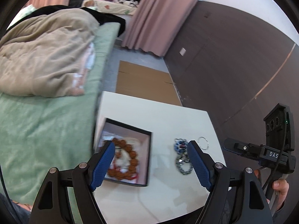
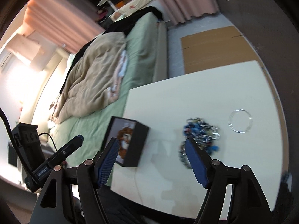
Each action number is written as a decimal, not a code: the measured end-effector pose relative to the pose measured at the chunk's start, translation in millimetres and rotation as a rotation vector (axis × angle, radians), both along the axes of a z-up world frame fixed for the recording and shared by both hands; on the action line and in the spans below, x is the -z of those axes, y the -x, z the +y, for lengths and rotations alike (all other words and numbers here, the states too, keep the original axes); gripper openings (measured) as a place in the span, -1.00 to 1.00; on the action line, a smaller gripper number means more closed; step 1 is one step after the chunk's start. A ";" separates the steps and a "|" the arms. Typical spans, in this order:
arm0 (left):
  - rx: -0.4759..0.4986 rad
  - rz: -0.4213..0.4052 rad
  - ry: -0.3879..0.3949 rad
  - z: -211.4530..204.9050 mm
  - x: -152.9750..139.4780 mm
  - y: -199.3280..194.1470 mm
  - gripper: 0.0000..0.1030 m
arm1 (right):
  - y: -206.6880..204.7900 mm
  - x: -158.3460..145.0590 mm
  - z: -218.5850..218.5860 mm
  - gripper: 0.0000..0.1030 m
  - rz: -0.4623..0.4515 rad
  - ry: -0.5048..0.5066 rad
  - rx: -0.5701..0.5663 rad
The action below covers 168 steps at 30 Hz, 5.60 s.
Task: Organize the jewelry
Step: 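Lower the rudraksha bracelet into the black box and open the right tool, then grasp the dark beaded strand from the pile with the left tool, then lift the beaded strand with the left tool toward the black box, then lower strand into box with left tool while right tool grasps silver bangle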
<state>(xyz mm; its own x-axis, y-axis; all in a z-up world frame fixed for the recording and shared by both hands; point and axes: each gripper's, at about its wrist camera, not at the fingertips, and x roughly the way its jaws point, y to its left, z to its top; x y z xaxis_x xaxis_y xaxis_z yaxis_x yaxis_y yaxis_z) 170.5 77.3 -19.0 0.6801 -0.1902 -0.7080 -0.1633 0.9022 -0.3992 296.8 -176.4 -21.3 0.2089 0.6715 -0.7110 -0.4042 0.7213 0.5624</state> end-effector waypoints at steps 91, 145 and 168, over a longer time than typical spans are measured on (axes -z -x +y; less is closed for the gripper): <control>0.112 -0.068 -0.104 -65.9 -85.4 -31.6 -0.85 | -60.9 70.5 -86.0 0.39 0.069 0.139 0.199; -0.057 0.036 -0.034 16.8 -19.2 -6.3 -0.85 | -69.5 108.5 -19.2 -0.92 0.087 0.631 0.003; -0.103 0.077 0.061 45.4 14.5 -3.3 0.28 | -32.3 21.1 22.7 -0.93 -0.003 0.316 -0.063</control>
<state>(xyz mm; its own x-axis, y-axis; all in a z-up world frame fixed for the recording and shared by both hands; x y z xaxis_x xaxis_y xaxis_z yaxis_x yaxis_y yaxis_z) 173.8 122.7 -33.4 0.6422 -0.1668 -0.7481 -0.2861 0.8533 -0.4359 329.1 -153.7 -42.4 0.1763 0.4295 -0.8857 -0.4553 0.8333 0.3135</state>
